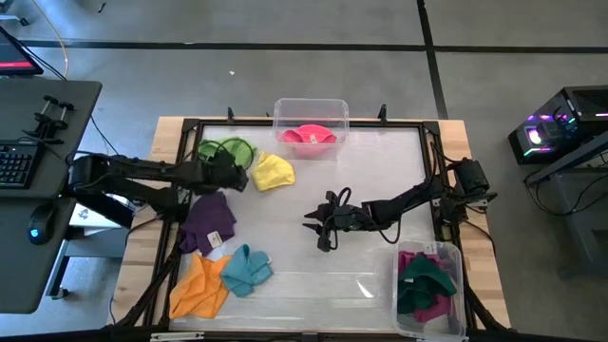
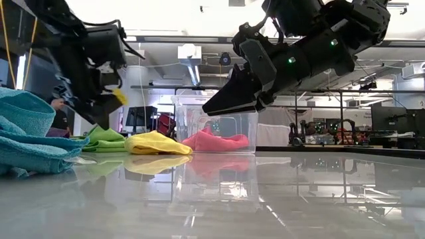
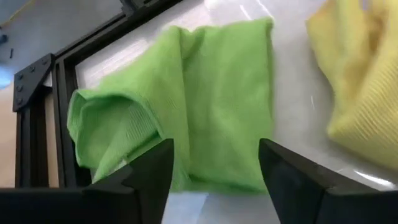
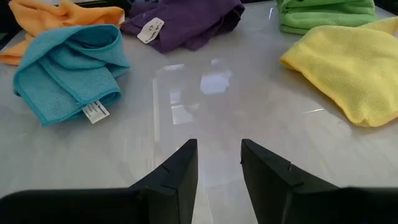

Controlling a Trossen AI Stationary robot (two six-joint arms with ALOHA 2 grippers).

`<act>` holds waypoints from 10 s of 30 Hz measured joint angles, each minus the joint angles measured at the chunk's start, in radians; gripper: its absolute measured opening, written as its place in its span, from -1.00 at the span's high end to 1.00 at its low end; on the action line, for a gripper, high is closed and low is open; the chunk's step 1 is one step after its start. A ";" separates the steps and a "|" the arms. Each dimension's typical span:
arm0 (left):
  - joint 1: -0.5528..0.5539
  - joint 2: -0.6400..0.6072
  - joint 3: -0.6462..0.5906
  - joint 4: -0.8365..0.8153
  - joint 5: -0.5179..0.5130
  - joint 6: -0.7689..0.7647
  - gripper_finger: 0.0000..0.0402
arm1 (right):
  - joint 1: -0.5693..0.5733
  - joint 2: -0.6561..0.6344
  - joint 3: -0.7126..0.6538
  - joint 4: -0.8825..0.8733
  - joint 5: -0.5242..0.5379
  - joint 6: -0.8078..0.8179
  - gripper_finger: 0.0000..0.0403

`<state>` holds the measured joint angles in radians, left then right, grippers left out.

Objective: Sort towels by color in basket
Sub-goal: Put the light green microfiber cloth into the top transparent bin, then put the yellow microfiber cloth into the top transparent bin

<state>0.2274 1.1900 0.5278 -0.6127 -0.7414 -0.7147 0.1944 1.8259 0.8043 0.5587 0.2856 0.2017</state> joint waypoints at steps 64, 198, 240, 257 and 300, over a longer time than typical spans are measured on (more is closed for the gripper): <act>0.201 -0.469 -0.243 0.852 0.463 0.647 0.98 | -0.011 0.000 -0.001 0.009 0.001 0.009 0.41; -0.064 -0.225 -0.355 0.916 0.388 0.623 0.14 | 0.048 0.029 0.000 -0.123 0.175 0.033 0.41; -0.013 0.468 -0.269 1.333 0.392 0.690 0.63 | 0.005 0.029 0.000 0.051 0.123 0.042 0.41; -0.321 0.090 -0.137 1.032 0.340 0.826 0.93 | 0.016 0.029 0.000 0.044 0.125 0.140 0.41; 0.324 0.531 0.751 0.557 0.706 1.188 0.17 | 0.064 0.029 0.000 0.042 0.162 0.131 0.41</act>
<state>0.5518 1.7207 1.2789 -0.0554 -0.0355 0.4731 0.2581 1.8545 0.8040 0.6004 0.4475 0.3325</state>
